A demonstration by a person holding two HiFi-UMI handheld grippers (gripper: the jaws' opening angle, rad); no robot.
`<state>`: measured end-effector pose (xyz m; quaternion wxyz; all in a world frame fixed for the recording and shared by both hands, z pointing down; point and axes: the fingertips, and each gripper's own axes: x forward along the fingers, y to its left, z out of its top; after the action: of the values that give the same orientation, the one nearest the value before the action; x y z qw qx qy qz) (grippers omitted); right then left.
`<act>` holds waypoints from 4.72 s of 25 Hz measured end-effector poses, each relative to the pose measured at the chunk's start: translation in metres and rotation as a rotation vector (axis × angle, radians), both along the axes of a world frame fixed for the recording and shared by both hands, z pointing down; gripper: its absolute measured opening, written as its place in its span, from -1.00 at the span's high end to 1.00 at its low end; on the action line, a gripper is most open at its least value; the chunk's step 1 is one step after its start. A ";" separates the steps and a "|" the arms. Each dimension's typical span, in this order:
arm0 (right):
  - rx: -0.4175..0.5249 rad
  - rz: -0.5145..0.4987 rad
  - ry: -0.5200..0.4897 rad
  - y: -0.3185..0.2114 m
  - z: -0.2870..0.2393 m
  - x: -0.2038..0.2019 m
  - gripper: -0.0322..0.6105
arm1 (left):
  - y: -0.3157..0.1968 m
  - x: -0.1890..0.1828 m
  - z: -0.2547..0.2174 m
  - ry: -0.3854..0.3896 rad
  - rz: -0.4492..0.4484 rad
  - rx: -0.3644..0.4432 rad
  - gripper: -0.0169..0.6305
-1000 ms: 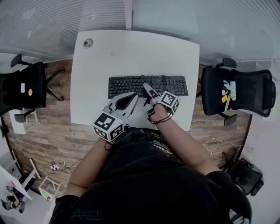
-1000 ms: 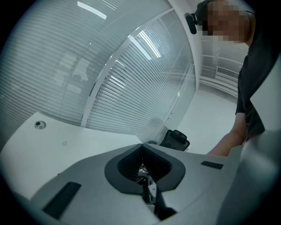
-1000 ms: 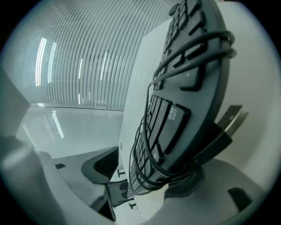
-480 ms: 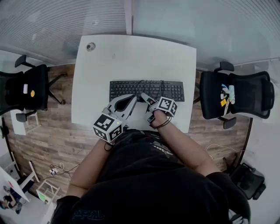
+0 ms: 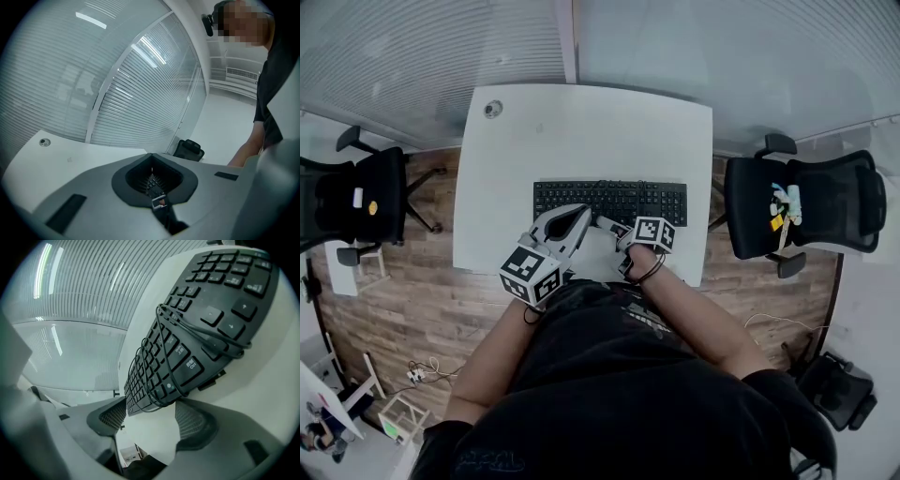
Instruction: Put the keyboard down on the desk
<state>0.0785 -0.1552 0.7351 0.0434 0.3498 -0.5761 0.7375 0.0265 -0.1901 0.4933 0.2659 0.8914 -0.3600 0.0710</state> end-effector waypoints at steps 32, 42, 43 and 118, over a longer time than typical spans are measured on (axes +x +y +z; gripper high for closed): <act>0.485 -0.331 0.145 -0.023 -0.111 0.000 0.34 | -0.009 0.017 -0.013 0.003 0.016 0.022 0.90; 1.004 -0.388 0.390 -0.062 -0.224 0.003 0.71 | -0.018 0.018 -0.033 -0.016 0.016 0.088 0.90; 1.043 -0.378 0.393 -0.063 -0.236 0.001 0.73 | -0.019 0.018 -0.036 -0.009 0.014 0.091 0.90; 1.402 -0.248 0.507 0.155 -0.346 -0.139 0.83 | 0.188 -0.112 -0.103 0.029 0.126 0.314 0.90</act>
<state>-0.0608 -0.0004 0.3894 0.0248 0.3869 -0.9179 0.0848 -0.0859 -0.0021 0.3903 0.1234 0.9438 -0.3062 0.0176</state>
